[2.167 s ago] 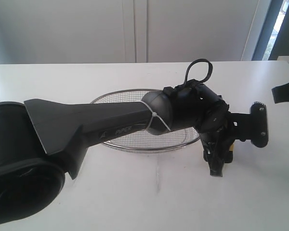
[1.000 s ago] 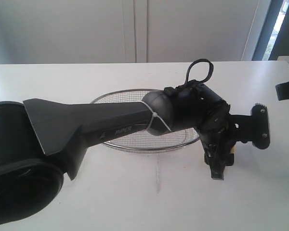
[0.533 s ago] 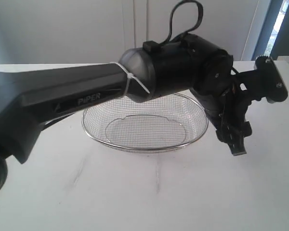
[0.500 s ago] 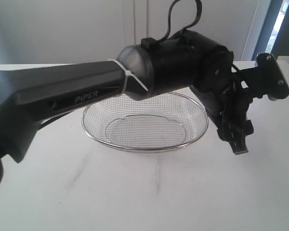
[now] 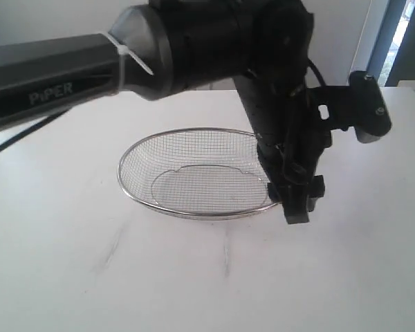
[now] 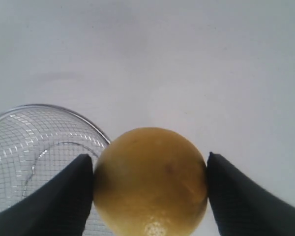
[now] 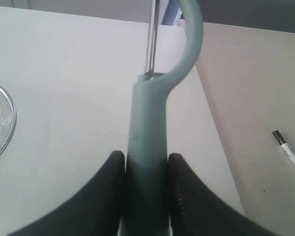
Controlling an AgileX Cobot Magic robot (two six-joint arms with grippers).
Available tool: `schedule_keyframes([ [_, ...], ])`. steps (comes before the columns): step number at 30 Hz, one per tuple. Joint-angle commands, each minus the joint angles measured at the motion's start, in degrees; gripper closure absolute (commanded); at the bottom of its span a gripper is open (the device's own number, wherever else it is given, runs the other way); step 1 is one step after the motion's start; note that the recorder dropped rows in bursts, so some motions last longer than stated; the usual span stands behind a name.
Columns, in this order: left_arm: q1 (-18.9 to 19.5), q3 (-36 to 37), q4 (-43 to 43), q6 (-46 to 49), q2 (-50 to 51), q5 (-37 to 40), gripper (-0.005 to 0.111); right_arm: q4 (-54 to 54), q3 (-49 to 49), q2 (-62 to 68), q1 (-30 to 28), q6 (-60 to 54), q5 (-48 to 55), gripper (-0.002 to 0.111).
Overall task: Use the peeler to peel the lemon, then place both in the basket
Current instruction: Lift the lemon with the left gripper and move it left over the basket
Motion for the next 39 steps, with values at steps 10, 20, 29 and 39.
schedule_keyframes([
  [10,13.61,16.56,-30.82,20.74,-14.79,2.14,0.107,2.05,-0.08,-0.36,-0.09,0.1,-5.52,0.108],
  [20,20.82,36.64,-49.19,36.86,-28.68,1.53,0.107,14.5,0.13,6.41,-0.09,-21.61,-9.67,0.108],
  [29,20.82,50.79,-49.76,40.36,-40.55,0.43,0.107,21.09,7.06,8.35,-0.09,-24.78,-24.92,0.108],
  [39,20.82,53.34,-46.56,42.23,-53.21,-3.49,0.107,26.99,10.27,8.7,-0.09,-27.18,-33.27,0.108],
])
